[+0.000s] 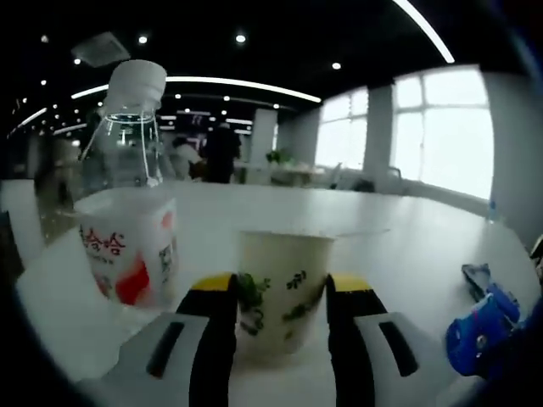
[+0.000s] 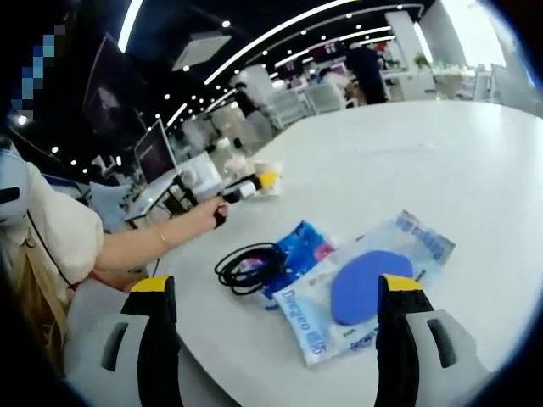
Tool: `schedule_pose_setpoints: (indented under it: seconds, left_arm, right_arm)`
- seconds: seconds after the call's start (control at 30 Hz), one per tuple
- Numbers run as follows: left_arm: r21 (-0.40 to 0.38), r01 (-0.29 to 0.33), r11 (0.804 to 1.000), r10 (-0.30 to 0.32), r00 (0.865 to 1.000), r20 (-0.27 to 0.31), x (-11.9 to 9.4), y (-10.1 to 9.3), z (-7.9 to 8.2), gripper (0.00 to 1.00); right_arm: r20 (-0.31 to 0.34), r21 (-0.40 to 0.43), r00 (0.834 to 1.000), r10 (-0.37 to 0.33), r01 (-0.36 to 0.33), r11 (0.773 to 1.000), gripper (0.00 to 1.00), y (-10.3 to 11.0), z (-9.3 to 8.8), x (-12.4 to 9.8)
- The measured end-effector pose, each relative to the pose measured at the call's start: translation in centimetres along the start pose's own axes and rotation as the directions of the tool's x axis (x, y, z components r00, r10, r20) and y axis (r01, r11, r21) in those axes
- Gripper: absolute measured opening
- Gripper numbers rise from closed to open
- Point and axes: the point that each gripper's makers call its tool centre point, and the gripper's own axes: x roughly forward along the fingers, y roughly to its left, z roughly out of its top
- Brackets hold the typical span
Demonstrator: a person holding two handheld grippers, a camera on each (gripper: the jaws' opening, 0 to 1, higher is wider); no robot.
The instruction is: Arrange the tabletop items into an orderly group along one side of the table until the central work area is clear of visible clutter.
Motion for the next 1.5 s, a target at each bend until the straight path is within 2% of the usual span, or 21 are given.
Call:
schedule_pose_setpoints:
  seconds: [0.23, 0.43, 0.83, 1.0, 1.07, 1.27, 1.33, 1.5]
  left_arm:
    - [0.04, 0.016, 0.999, -0.015, 1.0, -0.022, -0.5, -0.6, -0.4, 0.39]
    - [0.022, 0.007, 1.0, -0.006, 0.998, -0.058, -0.7, -0.4, -1.4, 0.39]
    - [0.031, -0.011, 0.999, 0.013, 0.998, -0.065, -1.3, -0.2, -1.0, 0.4]
    - [0.03, -0.009, 1.0, 0.011, 0.997, -0.071, -1.7, -0.4, -0.7, 0.52]
    - [0.038, 0.002, 0.999, 0.001, 0.997, -0.077, -1.9, -0.7, -0.6, 0.53]
    - [0.031, 0.004, 1.0, 0.0, 0.993, -0.12, -2.7, -1.1, -0.9, 0.62]
    - [0.043, 0.024, 0.999, -0.018, 0.989, -0.146, -3.2, -1.7, -1.1, 0.65]
    - [0.066, 0.046, 0.997, -0.035, 0.987, -0.158, -4.5, -2.5, -0.5, 0.74]
  right_arm:
    - [-0.002, 0.006, 1.0, 0.002, -0.002, 1.0, 0.96, -0.1, 0.0, -0.1]
    - [-0.011, 0.004, 1.0, 0.0, 0.0, 1.0, 0.96, -0.2, -0.2, -0.1]
    - [-0.021, -0.012, 1.0, -0.004, 0.004, 1.0, 0.96, -0.2, -0.4, -0.1]
    - [0.002, -0.026, 1.0, -0.006, 0.006, 1.0, 0.97, -0.1, 0.1, -0.2]
    - [0.008, -0.025, 1.0, -0.006, 0.006, 1.0, 0.97, -0.1, 0.2, -0.2]
    - [0.024, -0.038, 1.0, -0.02, 0.021, 0.999, 0.97, -0.4, 0.6, -0.3]
    - [0.032, -0.035, 0.999, -0.025, 0.026, 0.999, 0.97, -0.4, 0.7, -0.4]
    - [0.055, -0.044, 0.998, -0.038, 0.041, 0.998, 0.97, -0.5, 1.3, -0.5]
